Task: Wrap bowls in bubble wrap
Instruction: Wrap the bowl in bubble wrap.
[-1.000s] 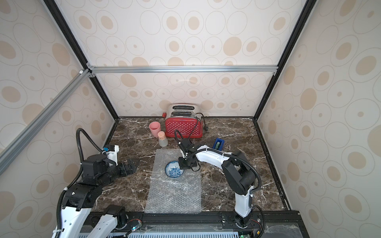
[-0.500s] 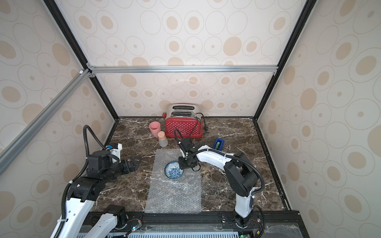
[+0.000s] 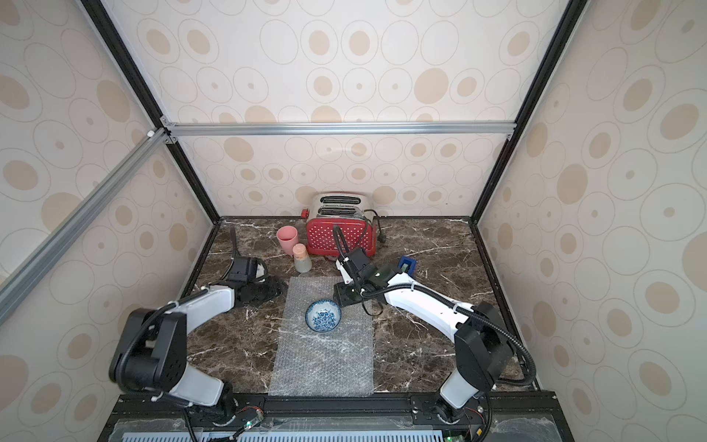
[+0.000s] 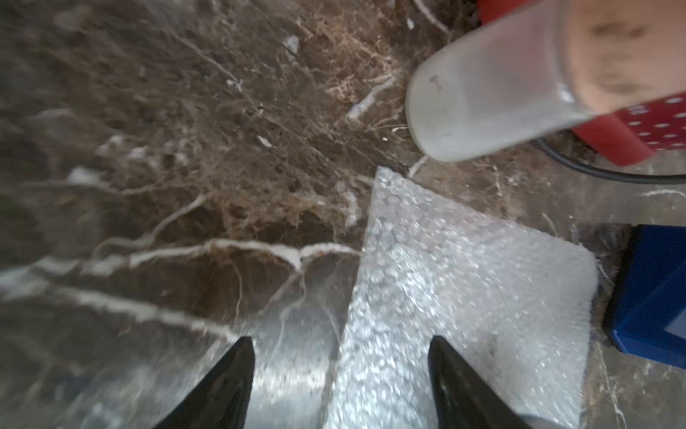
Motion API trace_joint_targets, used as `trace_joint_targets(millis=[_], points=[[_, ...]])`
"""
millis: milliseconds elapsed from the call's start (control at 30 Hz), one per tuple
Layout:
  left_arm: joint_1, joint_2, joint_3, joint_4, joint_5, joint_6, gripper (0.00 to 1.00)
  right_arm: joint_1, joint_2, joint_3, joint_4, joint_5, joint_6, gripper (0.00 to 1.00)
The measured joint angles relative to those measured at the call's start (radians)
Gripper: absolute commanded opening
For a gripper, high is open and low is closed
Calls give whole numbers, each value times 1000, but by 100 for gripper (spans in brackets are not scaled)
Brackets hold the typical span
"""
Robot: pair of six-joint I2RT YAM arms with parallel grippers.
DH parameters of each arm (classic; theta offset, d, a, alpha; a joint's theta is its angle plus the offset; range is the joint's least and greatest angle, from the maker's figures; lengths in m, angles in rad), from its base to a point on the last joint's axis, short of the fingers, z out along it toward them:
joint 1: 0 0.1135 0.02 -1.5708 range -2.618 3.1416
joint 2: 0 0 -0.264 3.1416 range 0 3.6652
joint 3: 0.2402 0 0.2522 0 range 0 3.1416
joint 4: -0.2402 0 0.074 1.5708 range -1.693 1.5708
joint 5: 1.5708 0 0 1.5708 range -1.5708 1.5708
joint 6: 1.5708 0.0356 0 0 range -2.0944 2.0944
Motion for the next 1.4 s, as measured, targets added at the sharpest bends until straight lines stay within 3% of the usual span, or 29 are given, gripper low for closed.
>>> trace_joint_targets(millis=[333,533,800,1133,1400], points=[[20,214,149,177,98,6,69,-26,-11,-45,1,-3,-15,50],[20,228,140,218,119,6,69,-35,-23,-45,5,-6,-18,50],[20,136,41,238,125,5,70,-142,6,-58,40,8,-19,57],[20,-66,-43,219,121,0,70,-275,259,61,24,19,-17,56],[20,-116,-66,169,113,6,70,-336,335,82,50,-27,-3,54]])
